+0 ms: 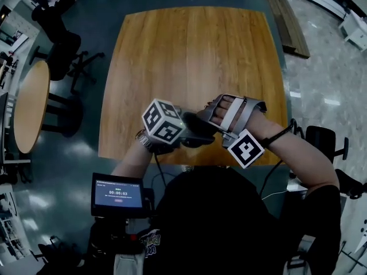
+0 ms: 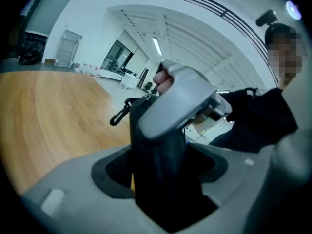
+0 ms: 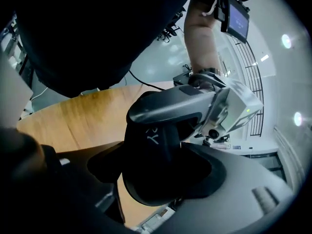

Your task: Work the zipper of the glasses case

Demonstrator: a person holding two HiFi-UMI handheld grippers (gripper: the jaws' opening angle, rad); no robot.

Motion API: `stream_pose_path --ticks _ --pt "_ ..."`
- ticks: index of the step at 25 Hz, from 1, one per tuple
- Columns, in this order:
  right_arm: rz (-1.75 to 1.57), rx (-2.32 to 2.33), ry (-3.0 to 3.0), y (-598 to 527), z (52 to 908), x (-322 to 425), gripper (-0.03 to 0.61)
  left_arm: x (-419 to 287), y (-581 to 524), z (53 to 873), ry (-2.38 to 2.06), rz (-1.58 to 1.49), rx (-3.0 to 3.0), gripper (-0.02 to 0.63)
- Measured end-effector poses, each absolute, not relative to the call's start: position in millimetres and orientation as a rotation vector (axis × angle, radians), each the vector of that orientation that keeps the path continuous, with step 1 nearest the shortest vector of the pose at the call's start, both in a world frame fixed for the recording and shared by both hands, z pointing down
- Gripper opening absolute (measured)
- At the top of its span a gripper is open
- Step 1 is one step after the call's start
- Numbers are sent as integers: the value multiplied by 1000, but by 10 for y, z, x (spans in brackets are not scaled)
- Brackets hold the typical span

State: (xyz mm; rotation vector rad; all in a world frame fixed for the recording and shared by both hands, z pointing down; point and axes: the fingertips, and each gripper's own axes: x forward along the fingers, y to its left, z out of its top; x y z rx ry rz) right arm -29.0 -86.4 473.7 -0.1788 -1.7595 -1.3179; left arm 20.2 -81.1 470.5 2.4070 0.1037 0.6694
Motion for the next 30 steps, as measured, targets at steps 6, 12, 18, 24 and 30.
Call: stream_pose_path --ticks 6,12,18,24,30 --pt "-1224 -145 -1843 -812 4640 21 383 246 -823 4705 26 564 2405 273" --pt "-855 124 -2214 -1024 3938 495 166 1 -759 4658 -38 813 2629 272" --pt "-805 -211 -2144 -768 3980 111 146 -179 -580 4865 193 1380 2816 272" --pt "-393 -444 -2154 -588 4269 18 177 -274 -771 4936 112 1909 2931 270" --pt "-282 -429 -2164 -702 4384 -61 196 -288 -836 5014 92 2067 2936 268"
